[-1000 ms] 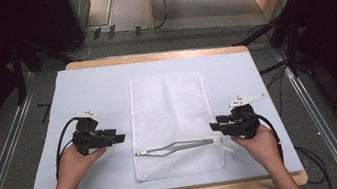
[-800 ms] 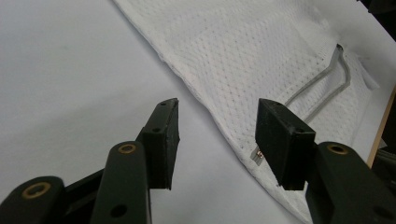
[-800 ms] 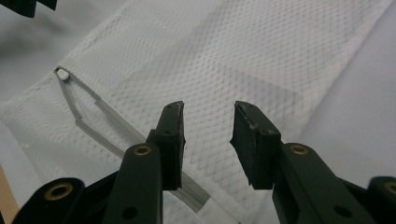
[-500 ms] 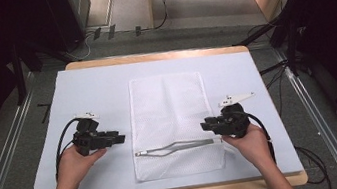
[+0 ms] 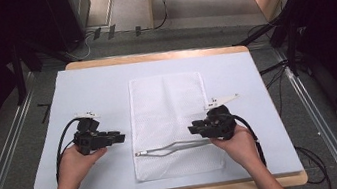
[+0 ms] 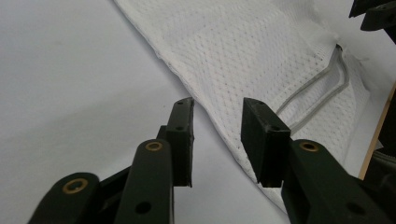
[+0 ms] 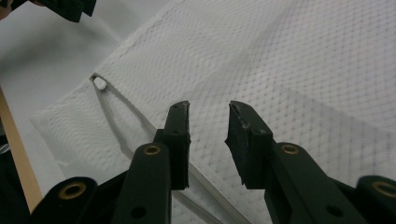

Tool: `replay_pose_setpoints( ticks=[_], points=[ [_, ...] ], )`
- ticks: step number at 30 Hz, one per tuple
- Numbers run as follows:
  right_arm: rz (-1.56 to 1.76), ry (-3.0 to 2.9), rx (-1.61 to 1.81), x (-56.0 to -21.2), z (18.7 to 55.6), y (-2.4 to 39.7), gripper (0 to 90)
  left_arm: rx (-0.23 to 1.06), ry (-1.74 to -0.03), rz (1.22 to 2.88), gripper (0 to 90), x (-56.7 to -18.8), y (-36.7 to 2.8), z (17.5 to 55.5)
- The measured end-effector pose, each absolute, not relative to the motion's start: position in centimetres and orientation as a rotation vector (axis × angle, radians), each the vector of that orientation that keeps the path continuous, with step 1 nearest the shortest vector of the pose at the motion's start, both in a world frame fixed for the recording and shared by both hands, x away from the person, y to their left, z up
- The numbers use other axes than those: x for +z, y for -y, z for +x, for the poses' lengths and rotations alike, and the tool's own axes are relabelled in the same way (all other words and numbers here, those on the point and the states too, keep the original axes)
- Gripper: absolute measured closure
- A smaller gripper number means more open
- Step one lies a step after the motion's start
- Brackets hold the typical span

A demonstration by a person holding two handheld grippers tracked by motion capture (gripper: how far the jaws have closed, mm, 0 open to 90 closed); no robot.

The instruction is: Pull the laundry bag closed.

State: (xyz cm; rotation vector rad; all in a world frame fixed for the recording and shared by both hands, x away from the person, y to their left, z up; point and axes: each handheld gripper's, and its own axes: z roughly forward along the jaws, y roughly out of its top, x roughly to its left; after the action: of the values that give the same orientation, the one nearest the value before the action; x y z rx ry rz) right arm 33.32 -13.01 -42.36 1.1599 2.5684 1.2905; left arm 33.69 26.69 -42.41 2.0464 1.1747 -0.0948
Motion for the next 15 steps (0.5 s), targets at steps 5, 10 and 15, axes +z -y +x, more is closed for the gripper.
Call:
replay_pose_setpoints(
  ticks=[5, 10, 15],
  points=[
    [1.158, -2.600, 1.291, -42.5, 33.2, 11.7, 74.1, -0.104, -1.150, 2.059, 78.0, -42.3, -26.4, 33.5],
    [1.138, -2.616, 1.301, -42.7, 33.0, 10.5, 74.9, -0.114, -1.122, 2.057, 85.1, -42.2, -26.2, 33.4],
    [1.118, -2.641, 1.307, -43.0, 32.9, 9.4, 75.6, -0.131, -1.111, 2.059, 90.0, -42.4, -26.0, 33.6]
  ],
)
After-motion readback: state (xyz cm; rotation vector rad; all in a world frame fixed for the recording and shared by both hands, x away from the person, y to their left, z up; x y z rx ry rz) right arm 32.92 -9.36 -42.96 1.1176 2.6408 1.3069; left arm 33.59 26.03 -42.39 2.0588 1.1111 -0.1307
